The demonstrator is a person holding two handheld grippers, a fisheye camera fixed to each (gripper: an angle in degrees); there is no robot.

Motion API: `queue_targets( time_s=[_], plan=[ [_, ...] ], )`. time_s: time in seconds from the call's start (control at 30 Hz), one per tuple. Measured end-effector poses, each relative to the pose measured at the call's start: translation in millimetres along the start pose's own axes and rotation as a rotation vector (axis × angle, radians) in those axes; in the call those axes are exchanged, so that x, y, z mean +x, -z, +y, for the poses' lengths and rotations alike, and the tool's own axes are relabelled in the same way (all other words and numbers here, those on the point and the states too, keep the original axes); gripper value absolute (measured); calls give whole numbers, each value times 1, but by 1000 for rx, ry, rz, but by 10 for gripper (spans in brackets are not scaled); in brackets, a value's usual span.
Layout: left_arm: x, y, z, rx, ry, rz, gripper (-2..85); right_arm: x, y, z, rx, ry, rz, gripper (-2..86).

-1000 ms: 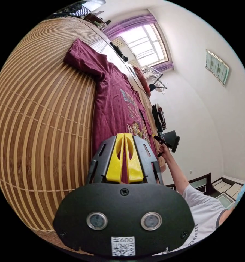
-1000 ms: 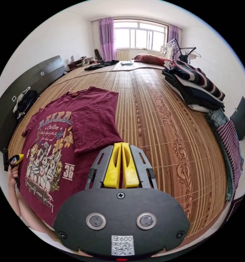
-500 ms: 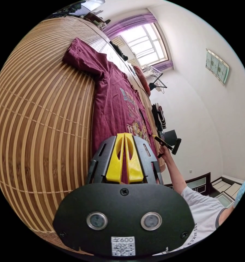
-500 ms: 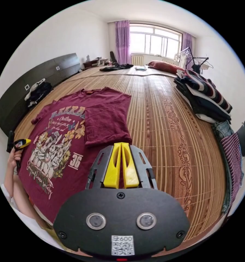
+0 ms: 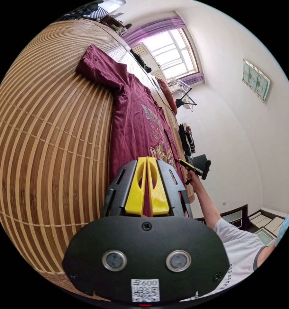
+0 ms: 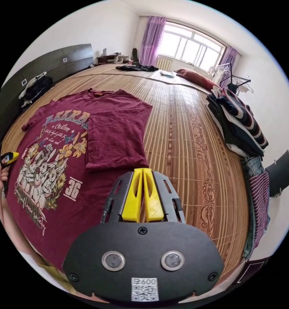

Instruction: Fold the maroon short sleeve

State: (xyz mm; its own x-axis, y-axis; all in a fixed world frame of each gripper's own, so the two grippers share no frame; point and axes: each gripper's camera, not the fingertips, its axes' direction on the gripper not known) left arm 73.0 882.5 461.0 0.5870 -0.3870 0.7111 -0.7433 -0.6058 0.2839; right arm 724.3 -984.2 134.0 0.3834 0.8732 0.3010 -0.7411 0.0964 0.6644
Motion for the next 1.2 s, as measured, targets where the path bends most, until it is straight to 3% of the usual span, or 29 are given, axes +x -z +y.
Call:
queue_targets(
  time_s=[0.3, 0.53, 0.73, 0.9, 1.0, 1.03, 1.2],
  plan=[
    [-2, 0, 5, 4, 3, -1, 2, -12, -35, -4, 1, 95, 132, -8],
    [6, -4, 13, -4, -20, -68, 1, 8, -57, -5, -6, 136, 87, -8],
    [4, -4, 25, 3, -16, -72, 0, 44, -63, 4, 47, 27, -63, -8],
    [-2, -6, 38, 7, 3, -39, 1, 58, -51, 28, 121, 3, -78, -6],
    [-2, -7, 47, 14, 5, -44, 1, 62, -66, 32, 49, 8, -253, 1],
    [-2, -8, 50, 14, 4, -46, 1, 61, -83, 32, -48, -7, -255, 4],
    [-3, -14, 65, 13, 4, -50, 1, 81, -109, 43, -14, -84, -199, -4]
  ],
)
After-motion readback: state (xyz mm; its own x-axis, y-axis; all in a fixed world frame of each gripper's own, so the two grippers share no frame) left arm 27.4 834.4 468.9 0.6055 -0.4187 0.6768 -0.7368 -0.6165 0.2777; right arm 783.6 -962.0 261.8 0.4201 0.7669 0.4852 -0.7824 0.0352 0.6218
